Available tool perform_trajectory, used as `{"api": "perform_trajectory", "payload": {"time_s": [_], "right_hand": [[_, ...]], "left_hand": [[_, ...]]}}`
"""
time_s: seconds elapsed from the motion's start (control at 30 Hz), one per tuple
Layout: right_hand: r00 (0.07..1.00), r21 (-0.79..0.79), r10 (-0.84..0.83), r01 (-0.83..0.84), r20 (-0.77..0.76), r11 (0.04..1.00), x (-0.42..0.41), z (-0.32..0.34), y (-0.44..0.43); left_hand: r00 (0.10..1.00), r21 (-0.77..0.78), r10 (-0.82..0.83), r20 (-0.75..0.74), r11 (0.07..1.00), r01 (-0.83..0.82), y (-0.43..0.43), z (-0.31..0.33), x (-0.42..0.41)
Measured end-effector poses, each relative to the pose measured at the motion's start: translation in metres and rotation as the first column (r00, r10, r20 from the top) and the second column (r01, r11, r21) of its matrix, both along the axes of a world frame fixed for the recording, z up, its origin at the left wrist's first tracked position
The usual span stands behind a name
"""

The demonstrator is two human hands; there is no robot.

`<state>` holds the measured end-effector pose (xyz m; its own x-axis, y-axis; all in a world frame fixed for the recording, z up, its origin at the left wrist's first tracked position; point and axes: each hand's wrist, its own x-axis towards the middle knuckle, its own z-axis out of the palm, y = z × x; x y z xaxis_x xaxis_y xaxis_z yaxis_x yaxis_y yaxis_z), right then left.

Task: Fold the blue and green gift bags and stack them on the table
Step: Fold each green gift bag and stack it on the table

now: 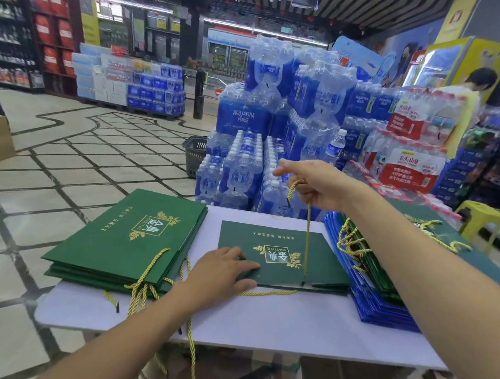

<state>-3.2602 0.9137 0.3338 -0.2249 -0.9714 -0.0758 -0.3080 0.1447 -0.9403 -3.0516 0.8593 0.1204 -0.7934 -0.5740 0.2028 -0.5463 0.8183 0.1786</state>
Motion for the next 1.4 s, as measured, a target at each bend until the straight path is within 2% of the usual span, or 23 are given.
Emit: {"api": "perform_trajectory", "payload": {"time_s": [0.1, 0.17, 0.27, 0.33, 0.47, 0.57, 0.77, 0.93, 1.1, 1.17, 1.27, 1.4], "right_hand": [[0.962, 0.123, 0.207, -0.187, -0.176, 0.975, 0.003, -0.007, 0.007], [0.885, 0.212, 0.321, -0.262, -0.336, 0.942, 0.004, -0.026, 0.011], [0.744, 0.293, 0.403, -0.284, -0.533, 0.913, 0.003, -0.070, 0.013], [0.690, 0.308, 0.384, -0.238, -0.614, 0.921, 0.000, -0.099, 0.013], [0.762, 0.295, 0.327, -0.186, -0.559, 0.937, -0.004, -0.134, 0.018], [0.690, 0.270, 0.348, -0.223, -0.634, 0.937, -0.004, -0.144, 0.025], [0.656, 0.194, 0.327, -0.269, -0.680, 0.943, -0.006, -0.145, 0.027], [0.565, 0.263, 0.415, -0.333, -0.713, 0.905, -0.001, -0.139, 0.028], [0.592, 0.216, 0.377, -0.327, -0.712, 0.920, -0.001, -0.138, 0.025], [0.522, 0.230, 0.382, -0.333, -0.763, 0.914, 0.000, -0.137, 0.023], [0.356, 0.243, 0.370, -0.353, -0.858, 0.903, 0.003, -0.138, 0.020], [0.117, 0.324, 0.392, -0.379, -0.913, 0.867, 0.012, -0.132, 0.016]], "left_hand": [[0.996, 0.039, 0.023, -0.088, 0.999, -0.019, 0.002, -0.004, 0.004], [0.988, 0.074, 0.031, -0.151, 0.997, -0.020, 0.003, -0.007, 0.006], [0.979, 0.105, 0.027, -0.200, 0.995, -0.006, 0.004, -0.007, 0.008], [0.977, 0.102, 0.023, -0.214, 0.995, -0.001, 0.004, -0.006, 0.008], [0.977, 0.115, 0.014, -0.213, 0.993, 0.011, 0.001, -0.007, 0.008], [0.979, 0.101, 0.002, -0.202, 0.995, 0.019, -0.001, -0.007, 0.008], [0.976, 0.093, -0.012, -0.216, 0.995, 0.033, -0.001, -0.008, 0.009], [0.973, 0.094, -0.014, -0.231, 0.995, 0.037, 0.001, -0.009, 0.008], [0.974, 0.093, -0.020, -0.224, 0.995, 0.041, 0.000, -0.011, 0.008], [0.975, 0.089, -0.020, -0.223, 0.995, 0.040, 0.000, -0.010, 0.008], [0.975, 0.095, -0.018, -0.221, 0.995, 0.039, 0.000, -0.010, 0.007], [0.975, 0.111, -0.012, -0.221, 0.993, 0.037, 0.000, -0.012, 0.005]]}}
